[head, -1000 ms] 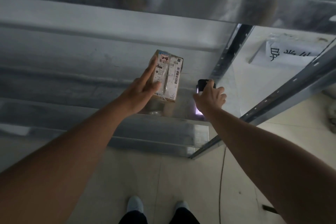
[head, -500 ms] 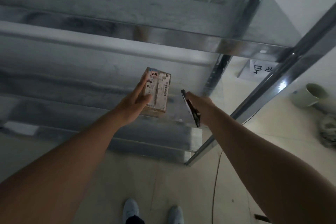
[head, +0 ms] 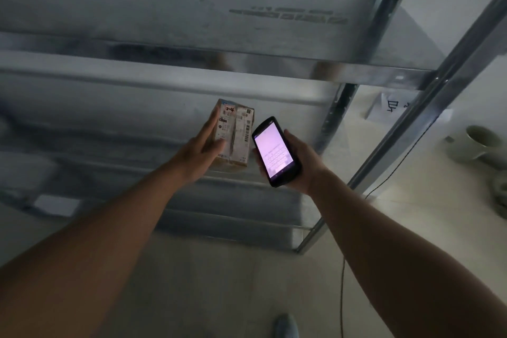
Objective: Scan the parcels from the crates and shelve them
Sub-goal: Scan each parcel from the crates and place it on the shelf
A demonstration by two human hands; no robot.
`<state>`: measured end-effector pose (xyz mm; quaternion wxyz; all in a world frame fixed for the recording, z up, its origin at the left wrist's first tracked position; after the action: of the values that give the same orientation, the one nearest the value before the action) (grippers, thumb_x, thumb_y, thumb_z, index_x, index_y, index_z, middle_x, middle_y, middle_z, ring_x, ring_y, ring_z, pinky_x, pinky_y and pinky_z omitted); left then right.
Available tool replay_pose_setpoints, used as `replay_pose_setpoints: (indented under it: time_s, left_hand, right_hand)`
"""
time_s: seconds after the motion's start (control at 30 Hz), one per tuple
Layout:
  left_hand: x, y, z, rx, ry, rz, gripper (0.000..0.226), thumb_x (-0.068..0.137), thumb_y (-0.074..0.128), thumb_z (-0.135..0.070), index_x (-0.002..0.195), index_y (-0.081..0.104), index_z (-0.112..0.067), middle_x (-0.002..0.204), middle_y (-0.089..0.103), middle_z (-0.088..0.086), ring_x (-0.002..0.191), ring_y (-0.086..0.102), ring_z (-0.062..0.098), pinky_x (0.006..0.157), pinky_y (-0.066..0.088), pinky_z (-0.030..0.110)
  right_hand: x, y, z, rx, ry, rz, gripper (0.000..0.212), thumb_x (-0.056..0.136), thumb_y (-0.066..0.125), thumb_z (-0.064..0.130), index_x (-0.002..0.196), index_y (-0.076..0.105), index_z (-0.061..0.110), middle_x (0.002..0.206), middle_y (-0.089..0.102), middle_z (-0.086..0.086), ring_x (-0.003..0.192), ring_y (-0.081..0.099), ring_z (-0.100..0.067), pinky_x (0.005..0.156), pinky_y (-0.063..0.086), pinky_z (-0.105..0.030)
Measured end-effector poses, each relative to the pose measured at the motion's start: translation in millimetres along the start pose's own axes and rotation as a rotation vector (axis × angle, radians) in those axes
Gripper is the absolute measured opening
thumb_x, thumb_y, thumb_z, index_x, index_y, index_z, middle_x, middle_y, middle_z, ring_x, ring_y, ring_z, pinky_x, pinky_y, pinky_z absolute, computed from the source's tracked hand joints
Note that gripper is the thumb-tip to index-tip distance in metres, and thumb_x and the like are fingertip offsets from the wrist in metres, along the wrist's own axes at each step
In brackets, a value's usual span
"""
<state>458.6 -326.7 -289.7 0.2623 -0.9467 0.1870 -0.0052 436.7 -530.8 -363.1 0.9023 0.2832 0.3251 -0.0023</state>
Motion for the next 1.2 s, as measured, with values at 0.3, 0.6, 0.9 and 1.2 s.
replay_pose_setpoints:
  time_s: [0.3,0.6,0.9,1.2]
  left_hand:
    - [-29.8,-46.0,5.2,0.077,0.093,0.095,0.074,0.113,0.043,-0.035,0.151,-0.009,-0.073,0.169,0.027,-0.011,0.142,0.042,0.014,0.125,0.033,0.054]
    - [-51.7,-55.0,-21.1,0.172,0.152,0.114,0.075,0.113,0.042,-0.037,0.157,-0.013,-0.063,0.166,0.039,0.008,0.131,0.061,0.029,0.114,0.046,0.046]
    - [-68.0,-49.6,-49.0,0.267,0.213,0.067,0.079,0.111,0.046,-0.038,0.151,-0.014,-0.072,0.155,0.054,0.015,0.115,0.070,0.031,0.106,0.054,0.048]
    - [-75.7,-46.3,-60.3,0.489,0.162,0.052,0.073,0.108,0.044,-0.054,0.147,-0.014,-0.077,0.143,0.045,0.022,0.110,0.060,0.032,0.096,0.053,0.053]
  right_hand:
    - [-25.4,40.7,-30.4,-0.170,-0.062,-0.180,0.067,0.105,0.049,0.062,0.138,0.065,0.006,0.120,0.071,-0.024,0.093,0.075,-0.038,0.083,0.060,-0.044]
    - [-88.4,76.9,8.2,-0.846,-0.378,-0.320,0.046,0.113,0.049,0.042,0.153,0.047,0.020,0.130,0.062,-0.019,0.084,0.067,-0.027,0.062,0.056,-0.035]
    - [-151.6,97.9,24.4,-1.850,-0.574,-0.264,0.058,0.110,0.048,0.049,0.164,0.027,0.039,0.145,0.052,-0.006,0.114,0.060,-0.025,0.094,0.054,-0.042]
    - [-182.3,98.5,13.1,-2.253,-0.587,-0.174,0.062,0.107,0.051,0.053,0.162,0.029,0.036,0.142,0.054,-0.006,0.113,0.061,-0.027,0.093,0.057,-0.045]
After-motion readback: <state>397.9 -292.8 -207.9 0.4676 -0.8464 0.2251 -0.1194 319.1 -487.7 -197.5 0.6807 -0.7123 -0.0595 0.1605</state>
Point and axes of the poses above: each hand's wrist, its own x-axis towards the middle knuckle, its own y-axis out of the palm, z = x × y, the point moved 10 cm from there along x, towards the middle knuckle
